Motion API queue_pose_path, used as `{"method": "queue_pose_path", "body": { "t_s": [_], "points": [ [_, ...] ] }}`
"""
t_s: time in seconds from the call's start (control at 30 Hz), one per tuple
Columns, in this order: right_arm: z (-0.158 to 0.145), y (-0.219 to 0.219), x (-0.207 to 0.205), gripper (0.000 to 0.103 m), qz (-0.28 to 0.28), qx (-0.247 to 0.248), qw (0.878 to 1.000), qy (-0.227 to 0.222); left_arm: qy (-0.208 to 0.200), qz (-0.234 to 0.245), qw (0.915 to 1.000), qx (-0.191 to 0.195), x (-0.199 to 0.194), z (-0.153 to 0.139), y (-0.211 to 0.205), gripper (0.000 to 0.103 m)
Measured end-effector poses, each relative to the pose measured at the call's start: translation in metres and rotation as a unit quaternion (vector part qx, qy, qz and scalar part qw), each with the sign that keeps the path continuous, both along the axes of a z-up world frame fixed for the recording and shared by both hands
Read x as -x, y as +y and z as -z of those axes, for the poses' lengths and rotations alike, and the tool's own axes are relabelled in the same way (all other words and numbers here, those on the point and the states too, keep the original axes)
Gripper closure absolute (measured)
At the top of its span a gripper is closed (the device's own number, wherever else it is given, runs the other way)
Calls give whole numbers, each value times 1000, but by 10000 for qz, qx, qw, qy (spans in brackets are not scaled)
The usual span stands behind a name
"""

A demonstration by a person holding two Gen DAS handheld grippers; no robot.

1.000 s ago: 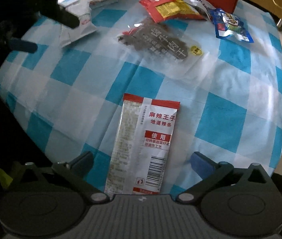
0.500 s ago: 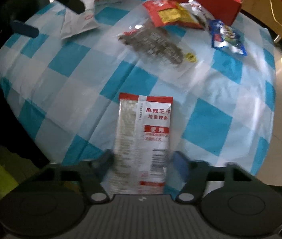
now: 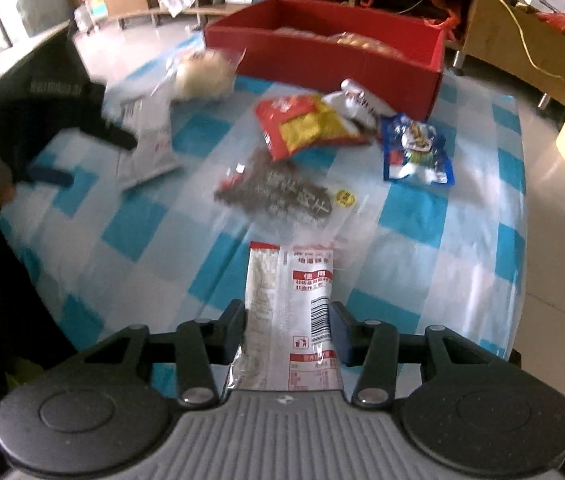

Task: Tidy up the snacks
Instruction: 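Grasp the spicy strip packet with the right tool and lift it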

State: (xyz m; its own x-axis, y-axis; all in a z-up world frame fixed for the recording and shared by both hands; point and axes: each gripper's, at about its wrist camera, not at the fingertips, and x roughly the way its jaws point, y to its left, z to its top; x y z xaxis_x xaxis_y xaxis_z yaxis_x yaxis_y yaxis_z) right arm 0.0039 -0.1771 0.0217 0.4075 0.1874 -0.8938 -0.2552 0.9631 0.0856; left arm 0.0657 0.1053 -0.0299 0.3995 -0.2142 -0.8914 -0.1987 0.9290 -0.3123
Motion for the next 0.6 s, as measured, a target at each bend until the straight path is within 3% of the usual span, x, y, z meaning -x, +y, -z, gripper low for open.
{"method": "queue_pose_path", "body": {
  "t_s": [0.2, 0.3, 0.5, 0.6],
  "points": [
    [-9, -19, -2, 59, 293, -700, 9971, 69, 45, 135, 9998, -164, -1, 3, -8, 2],
    [-4, -14, 5, 59, 152, -355, 9993, 1, 41, 184, 9996, -203, -1, 4, -10, 2],
    [35, -1, -4, 59, 57, -29, 9987, 506, 29, 283, 9993, -221, -1, 4, -14, 2],
    [38, 0, -10, 58, 132, -136, 9978, 636, 22, 288, 9995, -132, -1, 3, -13, 2]
  ]
}}
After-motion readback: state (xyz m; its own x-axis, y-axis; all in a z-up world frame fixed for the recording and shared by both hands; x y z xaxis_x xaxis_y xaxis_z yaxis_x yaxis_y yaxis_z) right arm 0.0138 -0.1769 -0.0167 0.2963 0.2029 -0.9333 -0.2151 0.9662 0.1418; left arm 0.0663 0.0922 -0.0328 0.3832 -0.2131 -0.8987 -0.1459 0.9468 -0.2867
